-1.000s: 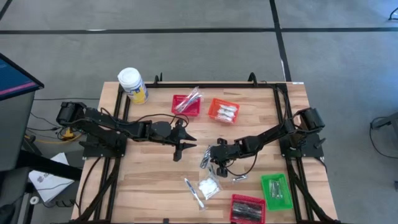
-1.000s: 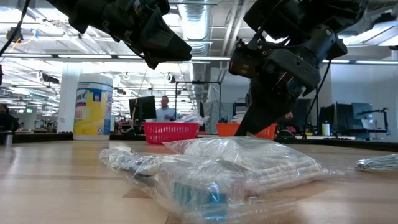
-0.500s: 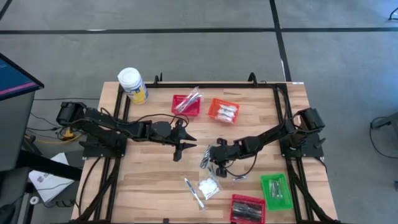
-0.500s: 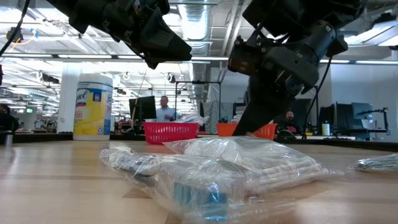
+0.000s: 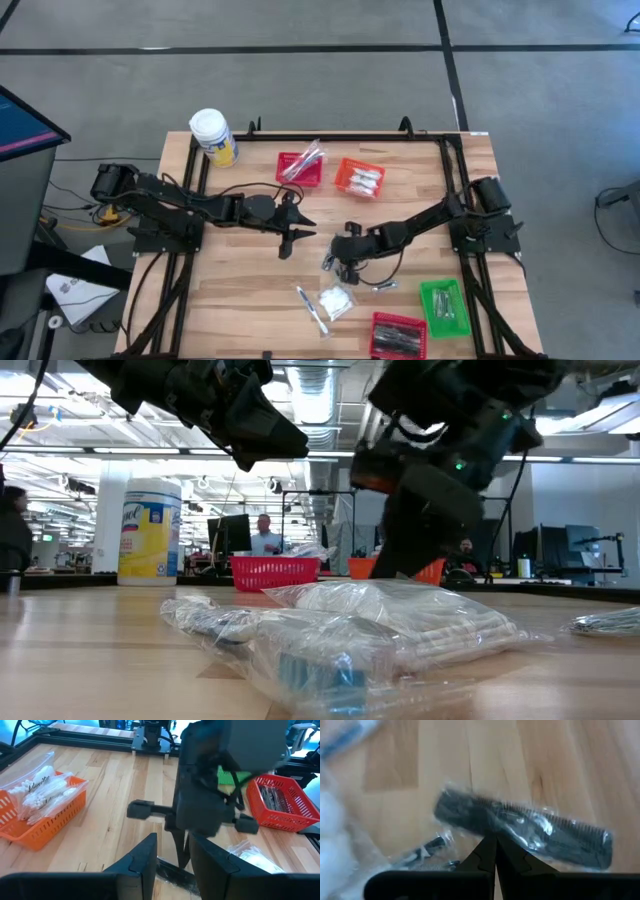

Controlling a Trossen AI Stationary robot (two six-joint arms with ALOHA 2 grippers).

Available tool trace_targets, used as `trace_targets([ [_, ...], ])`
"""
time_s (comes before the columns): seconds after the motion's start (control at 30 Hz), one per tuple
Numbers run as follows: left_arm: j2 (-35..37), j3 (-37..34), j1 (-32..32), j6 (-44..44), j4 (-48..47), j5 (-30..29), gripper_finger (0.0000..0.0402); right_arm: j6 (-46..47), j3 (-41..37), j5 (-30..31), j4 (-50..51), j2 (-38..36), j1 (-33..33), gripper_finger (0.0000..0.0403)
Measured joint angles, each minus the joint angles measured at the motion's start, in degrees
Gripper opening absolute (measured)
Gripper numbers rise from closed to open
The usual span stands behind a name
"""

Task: Pick & Place Travel size toiletries
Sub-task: Put the black comb into the bottom red bin

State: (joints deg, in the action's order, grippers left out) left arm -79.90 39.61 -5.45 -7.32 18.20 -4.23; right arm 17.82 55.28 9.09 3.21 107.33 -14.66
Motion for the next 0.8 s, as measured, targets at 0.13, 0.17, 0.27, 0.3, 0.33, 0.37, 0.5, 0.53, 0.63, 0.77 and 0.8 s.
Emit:
trace_targets([
  [0.13,0.0,-0.2,0.0,0.0,0.2,0.0,0.0109,-1.1,4.5,0.5,4.1,4.0,-0.3,0.0],
  [0.17,0.0,-0.2,0.0,0.0,0.2,0.0,0.0109,-1.4,5.4,0.4,5.0,4.5,-0.3,0.0],
  [0.27,0.0,-0.4,0.0,0.0,0.4,0.0,0.0109,-1.7,7.3,0.4,5.6,6.1,-0.3,0.0],
  [0.3,0.0,-0.4,0.0,0.0,0.3,0.0,0.0109,-1.7,7.5,0.5,5.4,6.2,-0.3,0.0],
  [0.33,0.0,-0.4,0.0,0.0,0.4,0.0,0.0109,-1.7,7.6,0.5,4.6,6.2,-0.3,0.0],
  [0.37,0.0,-0.4,0.0,0.0,0.4,0.0,0.0109,-1.7,7.6,0.5,3.8,6.2,-0.3,0.0],
  [0.5,0.0,-0.4,0.0,0.0,0.4,0.0,0.0109,-1.4,7.5,1.4,0.7,6.6,-0.3,0.0],
  [0.53,0.0,-0.4,0.0,0.0,0.4,0.0,0.0109,-1.1,7.5,1.3,0.2,6.6,-0.3,0.0],
  [0.63,0.0,-0.4,0.0,0.0,0.4,0.0,0.0109,-0.4,7.5,1.3,-2.1,7.4,-0.2,0.0],
  [0.77,0.0,-0.4,0.0,0.0,0.7,0.0,0.0109,-0.3,7.6,1.1,-8.3,9.2,0.4,0.0],
  [0.8,0.0,-0.4,0.0,0.0,0.8,0.0,0.0109,-0.2,7.5,1.2,-9.8,9.6,0.6,0.0],
])
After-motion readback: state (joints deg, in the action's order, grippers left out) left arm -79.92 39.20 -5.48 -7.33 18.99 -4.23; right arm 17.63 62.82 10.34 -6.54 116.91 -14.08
